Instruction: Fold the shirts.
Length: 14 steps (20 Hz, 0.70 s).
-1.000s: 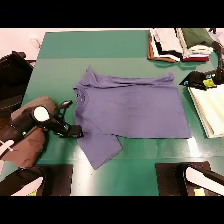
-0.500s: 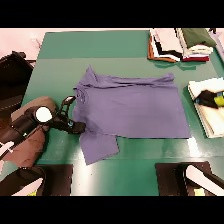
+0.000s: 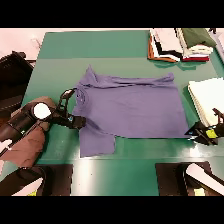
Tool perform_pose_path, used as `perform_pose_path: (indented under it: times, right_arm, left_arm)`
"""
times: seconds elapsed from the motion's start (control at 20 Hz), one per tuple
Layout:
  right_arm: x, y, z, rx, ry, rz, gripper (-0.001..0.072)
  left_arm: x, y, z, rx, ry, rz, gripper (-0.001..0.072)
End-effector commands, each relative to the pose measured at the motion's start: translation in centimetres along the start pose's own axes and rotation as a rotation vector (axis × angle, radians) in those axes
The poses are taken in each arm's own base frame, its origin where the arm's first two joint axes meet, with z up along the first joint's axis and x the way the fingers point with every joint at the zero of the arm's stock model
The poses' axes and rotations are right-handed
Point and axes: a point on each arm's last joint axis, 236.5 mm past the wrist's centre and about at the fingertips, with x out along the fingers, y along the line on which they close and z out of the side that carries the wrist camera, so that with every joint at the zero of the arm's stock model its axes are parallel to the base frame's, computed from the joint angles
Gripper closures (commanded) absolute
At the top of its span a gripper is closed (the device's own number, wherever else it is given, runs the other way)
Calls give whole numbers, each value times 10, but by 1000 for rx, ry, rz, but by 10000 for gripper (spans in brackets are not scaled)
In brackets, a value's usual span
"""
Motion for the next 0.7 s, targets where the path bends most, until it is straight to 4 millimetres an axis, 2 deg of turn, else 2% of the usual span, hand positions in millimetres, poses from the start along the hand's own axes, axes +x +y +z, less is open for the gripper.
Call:
perform_pose_path:
  times: [0.0, 0.05, 0.1, 0.2, 0.25, 0.35, 0.45, 0.5, 0.55, 0.65]
  right_arm:
    - [22, 24, 13, -3, -41, 70, 269]
    - [24, 31, 19, -27, -67, 67, 284]
    - [26, 37, 23, -58, -88, 56, 380]
    - [25, 50, 27, -132, -128, 40, 640]
    - [20, 58, 29, -173, -159, 37, 691]
    - [-3, 82, 36, -270, -250, 40, 692]
    - [-50, 116, 47, -377, -389, 53, 692]
    - [-83, 138, 52, -441, -482, 64, 692]
    - [-119, 160, 53, -501, -577, 76, 692]
    - [-208, 209, 42, -630, -803, 109, 692]
  left_arm:
    - [-1, 0, 2, 5, -6, 0, 684]
    - [-1, 0, 2, 5, -5, 0, 684]
    - [-1, 0, 2, 6, -6, 0, 684]
    - [-5, -2, 4, 17, -6, 3, 684]
    - [-10, -5, 9, 30, -19, 2, 685]
    - [-36, -16, 31, 74, -105, 6, 685]
    - [-81, -29, 58, 138, -220, 33, 685]
    - [-114, -39, 71, 184, -288, 45, 685]
    - [-148, -50, 83, 221, -360, 56, 685]
    - [-230, -76, 105, 298, -531, 82, 685]
